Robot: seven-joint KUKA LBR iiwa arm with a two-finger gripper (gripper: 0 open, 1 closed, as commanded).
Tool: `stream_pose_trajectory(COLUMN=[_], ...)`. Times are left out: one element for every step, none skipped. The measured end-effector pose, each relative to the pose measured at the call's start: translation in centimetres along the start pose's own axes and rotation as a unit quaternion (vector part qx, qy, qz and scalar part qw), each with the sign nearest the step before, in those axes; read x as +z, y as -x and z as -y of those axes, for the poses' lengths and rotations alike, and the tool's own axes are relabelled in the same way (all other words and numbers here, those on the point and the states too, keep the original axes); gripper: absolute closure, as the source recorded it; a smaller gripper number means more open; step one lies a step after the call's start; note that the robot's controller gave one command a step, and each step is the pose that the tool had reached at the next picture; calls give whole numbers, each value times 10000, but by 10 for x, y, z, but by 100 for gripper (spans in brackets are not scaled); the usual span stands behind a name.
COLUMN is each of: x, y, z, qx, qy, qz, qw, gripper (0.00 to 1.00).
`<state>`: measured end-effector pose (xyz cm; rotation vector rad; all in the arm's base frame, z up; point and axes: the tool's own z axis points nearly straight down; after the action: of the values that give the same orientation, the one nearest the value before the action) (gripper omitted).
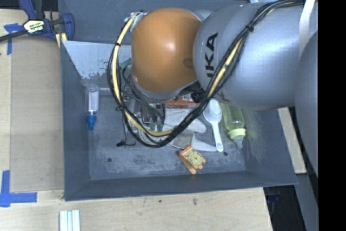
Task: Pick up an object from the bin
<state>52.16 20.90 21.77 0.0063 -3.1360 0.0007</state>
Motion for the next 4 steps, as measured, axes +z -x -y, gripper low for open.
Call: stream_pose_trajectory(x=[-5, -48, -34, -44], y=[2, 7, 17, 9], z=[1, 4, 7, 27], qx=[21, 2, 59, 285], qy=[10, -6, 30, -15], qz=[39, 8, 104, -32], qw=[10000, 10000, 9999, 9996], gripper=[0, 0, 0, 0])
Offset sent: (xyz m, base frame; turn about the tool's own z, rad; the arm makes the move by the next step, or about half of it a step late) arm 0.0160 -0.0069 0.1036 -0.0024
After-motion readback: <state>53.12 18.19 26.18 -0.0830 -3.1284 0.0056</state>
